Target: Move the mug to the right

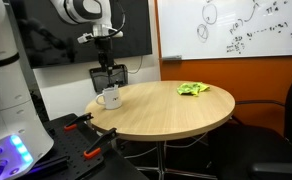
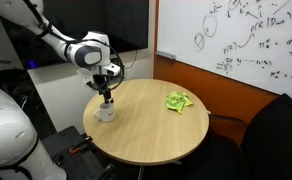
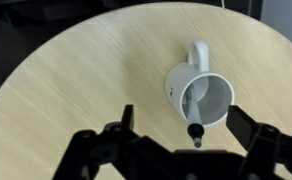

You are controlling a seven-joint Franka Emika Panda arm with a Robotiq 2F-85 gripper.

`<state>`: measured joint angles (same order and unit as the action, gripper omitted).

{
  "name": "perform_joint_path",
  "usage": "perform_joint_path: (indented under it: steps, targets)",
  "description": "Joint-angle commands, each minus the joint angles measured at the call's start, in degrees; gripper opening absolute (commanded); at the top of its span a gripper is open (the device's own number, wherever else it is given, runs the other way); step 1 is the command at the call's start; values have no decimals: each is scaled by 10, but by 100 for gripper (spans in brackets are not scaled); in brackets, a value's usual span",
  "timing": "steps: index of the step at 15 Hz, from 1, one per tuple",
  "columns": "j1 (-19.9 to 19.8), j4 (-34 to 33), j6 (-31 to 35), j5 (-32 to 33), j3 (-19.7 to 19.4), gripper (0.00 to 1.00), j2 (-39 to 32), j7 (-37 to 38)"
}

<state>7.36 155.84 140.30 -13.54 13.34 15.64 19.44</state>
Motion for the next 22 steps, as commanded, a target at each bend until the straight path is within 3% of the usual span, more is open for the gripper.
perform_joint_path:
  steps: [1, 7, 11, 15, 18, 19, 20, 22]
  targets:
    - [19, -12, 52, -49, -18, 100, -66, -26]
    - [40, -24, 98, -149, -14, 100, -145, -86]
    - [41, -23, 166, -106, -11, 100, -180, -40]
    - [40, -27, 214, -127, -10, 100, -219, -37]
    - [42, -32, 233, -97, -18, 100, -250, -7]
    - [43, -34, 236, -92, -20, 75, -257, 3]
    - [44, -37, 236, -90, -22, 72, -263, 11]
    - [48, -44, 228, -76, -26, 56, -269, 30]
